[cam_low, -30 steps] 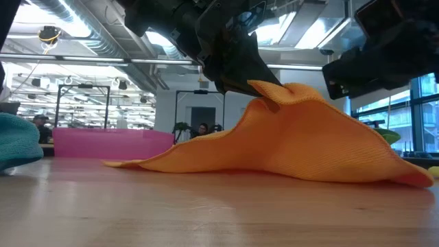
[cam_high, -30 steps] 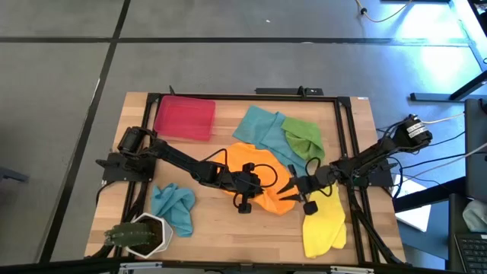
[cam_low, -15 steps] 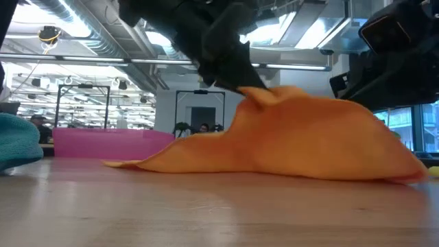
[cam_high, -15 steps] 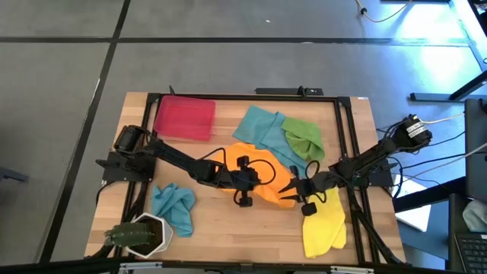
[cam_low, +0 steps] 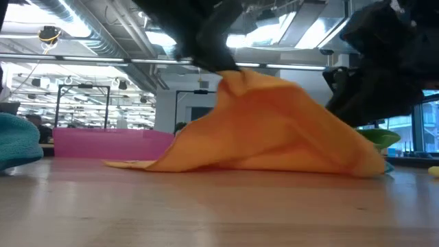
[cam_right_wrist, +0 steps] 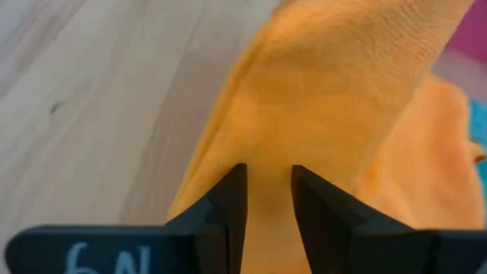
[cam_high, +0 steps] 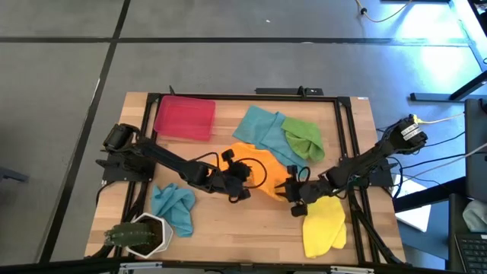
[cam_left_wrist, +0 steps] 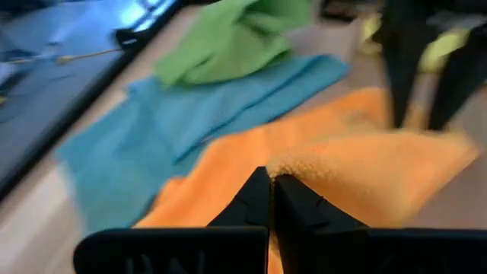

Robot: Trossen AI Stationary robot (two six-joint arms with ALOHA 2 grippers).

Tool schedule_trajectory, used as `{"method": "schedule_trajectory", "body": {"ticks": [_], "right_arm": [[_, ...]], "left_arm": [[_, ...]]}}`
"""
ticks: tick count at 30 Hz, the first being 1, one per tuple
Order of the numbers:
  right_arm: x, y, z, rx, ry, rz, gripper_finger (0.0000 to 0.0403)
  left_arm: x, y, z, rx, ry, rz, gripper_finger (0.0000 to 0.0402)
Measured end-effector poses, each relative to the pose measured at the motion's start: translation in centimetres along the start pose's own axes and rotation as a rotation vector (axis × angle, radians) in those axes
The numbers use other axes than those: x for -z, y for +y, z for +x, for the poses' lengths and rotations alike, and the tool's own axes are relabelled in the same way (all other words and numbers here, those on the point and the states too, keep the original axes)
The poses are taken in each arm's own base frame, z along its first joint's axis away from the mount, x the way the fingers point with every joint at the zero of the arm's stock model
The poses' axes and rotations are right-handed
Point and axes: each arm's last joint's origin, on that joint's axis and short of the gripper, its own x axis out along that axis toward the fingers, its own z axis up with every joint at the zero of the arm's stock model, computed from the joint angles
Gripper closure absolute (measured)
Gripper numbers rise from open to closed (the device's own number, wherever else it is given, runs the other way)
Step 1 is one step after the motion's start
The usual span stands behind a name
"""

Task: Roll microfiber towels into tight, uniform cylinder then place into a basket
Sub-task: Fold the orange microfiber towel

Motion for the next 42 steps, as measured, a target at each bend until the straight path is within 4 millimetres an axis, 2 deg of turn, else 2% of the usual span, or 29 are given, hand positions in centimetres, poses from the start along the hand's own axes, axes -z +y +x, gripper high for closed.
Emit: {"method": "schedule_trajectory", "body": {"ticks": [5,9,14,19,27,33,42], "right_arm": [[-1.0,0.1,-0.2,0.003,0.005,-0.005,0.0298],[-0.5,0.0,-0.2,0.027,0.06,-0.033,0.0298],[0.9,-0.2,-0.2,0.056,0.129,-0.071,0.0298],[1.2,-0.1,-0.1,0.057,0.126,-0.1,0.0298],[2.1,0.9,2.1,0.046,0.126,-0.278,0.0298],[2.2,1.4,3.8,0.159,0.174,-0.421,0.0298],[1.3,2.0,5.4,0.24,0.185,-0.465,0.0298]], "left_arm": [[0.5,0.1,-1.9,-0.148,-0.021,0.007,0.0401],[0.9,-0.1,-2.9,-0.22,-0.051,0.02,0.0401],[0.8,0.0,-3.3,-0.288,-0.093,0.006,0.0401],[0.7,0.3,-2.9,-0.296,-0.087,-0.012,0.0401],[0.6,0.6,-2.6,-0.292,-0.071,-0.013,0.0401],[0.7,0.6,-2.6,-0.29,-0.07,-0.011,0.0401],[0.7,0.6,-2.6,-0.29,-0.069,-0.009,0.0401]]}}
